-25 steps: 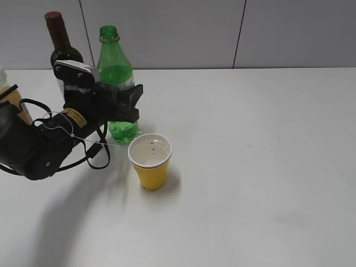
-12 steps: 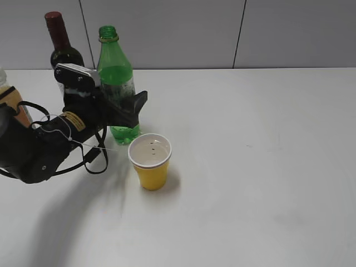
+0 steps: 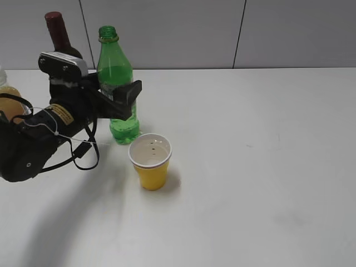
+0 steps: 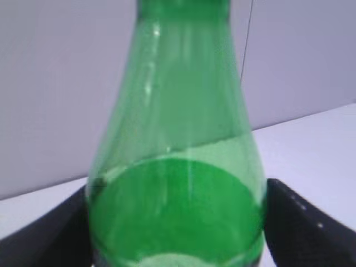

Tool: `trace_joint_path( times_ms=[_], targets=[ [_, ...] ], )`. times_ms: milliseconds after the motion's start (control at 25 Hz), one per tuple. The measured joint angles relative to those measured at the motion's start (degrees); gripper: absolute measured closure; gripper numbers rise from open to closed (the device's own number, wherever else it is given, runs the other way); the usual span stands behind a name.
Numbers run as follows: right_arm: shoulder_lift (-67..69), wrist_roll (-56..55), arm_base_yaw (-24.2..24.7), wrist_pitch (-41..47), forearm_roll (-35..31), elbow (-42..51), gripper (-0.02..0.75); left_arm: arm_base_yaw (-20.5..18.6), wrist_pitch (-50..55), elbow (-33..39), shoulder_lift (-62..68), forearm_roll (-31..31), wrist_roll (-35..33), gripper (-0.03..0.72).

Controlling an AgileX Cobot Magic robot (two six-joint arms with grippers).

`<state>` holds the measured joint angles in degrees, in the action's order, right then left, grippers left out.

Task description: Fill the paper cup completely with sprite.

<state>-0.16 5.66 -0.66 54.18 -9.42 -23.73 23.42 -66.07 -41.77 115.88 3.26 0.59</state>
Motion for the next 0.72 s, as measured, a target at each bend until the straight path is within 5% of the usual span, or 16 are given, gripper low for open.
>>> trace_joint_path(
  times_ms=[720],
  targets=[
    [0.0,0.1,0.0,0.0,0.0,0.0,0.173,0.0,8.2,0.2,-18.0,0.0,-1.1,0.042]
  ],
)
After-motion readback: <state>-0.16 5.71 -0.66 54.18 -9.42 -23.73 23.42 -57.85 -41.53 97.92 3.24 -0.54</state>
